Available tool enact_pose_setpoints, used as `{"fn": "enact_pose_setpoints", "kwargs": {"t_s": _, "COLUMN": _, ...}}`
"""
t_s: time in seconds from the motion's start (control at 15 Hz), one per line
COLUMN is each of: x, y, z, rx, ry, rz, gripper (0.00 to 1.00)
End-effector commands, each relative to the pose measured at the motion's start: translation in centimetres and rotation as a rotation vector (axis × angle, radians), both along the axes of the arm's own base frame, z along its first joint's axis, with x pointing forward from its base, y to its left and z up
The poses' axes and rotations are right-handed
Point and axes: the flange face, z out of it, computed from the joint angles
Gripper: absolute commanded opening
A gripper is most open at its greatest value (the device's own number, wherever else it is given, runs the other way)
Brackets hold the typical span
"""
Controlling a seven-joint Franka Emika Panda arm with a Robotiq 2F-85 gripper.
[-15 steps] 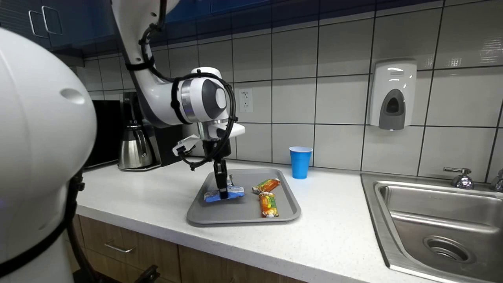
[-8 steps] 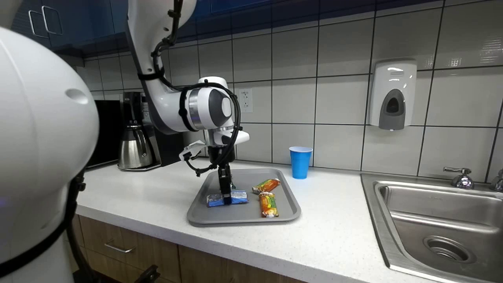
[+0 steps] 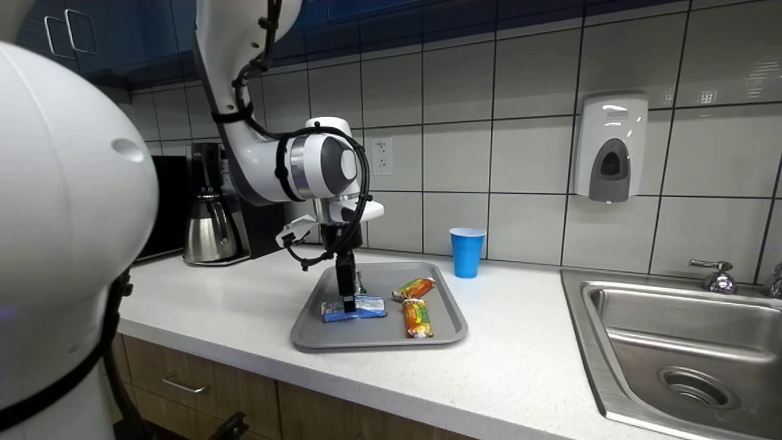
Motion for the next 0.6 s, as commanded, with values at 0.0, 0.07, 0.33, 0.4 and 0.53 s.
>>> {"fn": "enact_pose_setpoints", "kwargs": {"t_s": 0.0, "x": 0.0, "y": 0.7, "z": 2.1, "rx": 0.016, "ry": -0.015, "rz": 0.016, "gripper": 1.00}}
{"fn": "enact_pose_setpoints", "kwargs": {"t_s": 0.07, "x": 0.0, "y": 0.9, "z": 2.4, "rx": 0.021, "ry": -0.022, "rz": 0.022, "gripper": 1.00}}
{"fn": "enact_pose_setpoints", "kwargs": {"t_s": 0.33, "x": 0.3, "y": 1.6, "z": 4.3, "rx": 0.035, "ry": -0.050, "rz": 0.060, "gripper": 1.00}}
{"fn": "enact_pose_setpoints", "kwargs": {"t_s": 0.4, "x": 0.3, "y": 1.8, "z": 4.8, "rx": 0.032, "ry": -0.053, "rz": 0.086, "gripper": 1.00}}
{"fn": "enact_pose_setpoints", "kwargs": {"t_s": 0.53, "x": 0.2, "y": 2.4, "z": 5.6, "rx": 0.029, "ry": -0.057, "rz": 0.156, "gripper": 1.00}}
